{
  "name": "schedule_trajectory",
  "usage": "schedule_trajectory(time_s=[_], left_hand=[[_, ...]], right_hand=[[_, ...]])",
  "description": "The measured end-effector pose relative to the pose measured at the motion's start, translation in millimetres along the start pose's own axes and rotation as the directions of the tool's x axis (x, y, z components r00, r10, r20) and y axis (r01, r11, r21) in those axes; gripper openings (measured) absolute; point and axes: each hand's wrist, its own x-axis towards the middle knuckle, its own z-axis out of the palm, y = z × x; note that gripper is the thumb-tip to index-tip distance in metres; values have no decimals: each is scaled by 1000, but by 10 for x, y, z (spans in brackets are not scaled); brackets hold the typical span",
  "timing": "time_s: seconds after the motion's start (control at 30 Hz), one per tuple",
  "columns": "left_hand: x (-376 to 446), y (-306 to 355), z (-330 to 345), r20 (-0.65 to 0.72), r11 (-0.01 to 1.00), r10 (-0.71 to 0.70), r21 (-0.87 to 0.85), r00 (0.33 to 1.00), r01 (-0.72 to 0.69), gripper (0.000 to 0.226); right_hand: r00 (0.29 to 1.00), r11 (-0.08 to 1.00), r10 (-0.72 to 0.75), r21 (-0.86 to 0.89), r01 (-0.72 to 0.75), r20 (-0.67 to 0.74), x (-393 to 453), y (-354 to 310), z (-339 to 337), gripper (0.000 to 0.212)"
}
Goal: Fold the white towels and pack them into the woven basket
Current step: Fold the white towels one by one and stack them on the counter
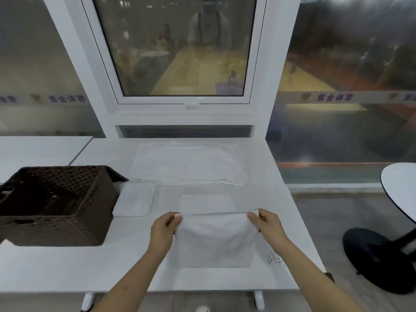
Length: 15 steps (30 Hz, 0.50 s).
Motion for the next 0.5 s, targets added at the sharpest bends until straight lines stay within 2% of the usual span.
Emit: schedule_trajectory(time_s=[0.13,0.5], left_hand=[[503,-91,98,-15,998,-48,-32,999,48,16],[2021,-574,319,-28,983,-176,42,984,177,15]], right_hand=[[999,1000,22,3,-22,-23,422,14,128,46],[993,992,87,-88,-94,-84,1902,375,666,51]])
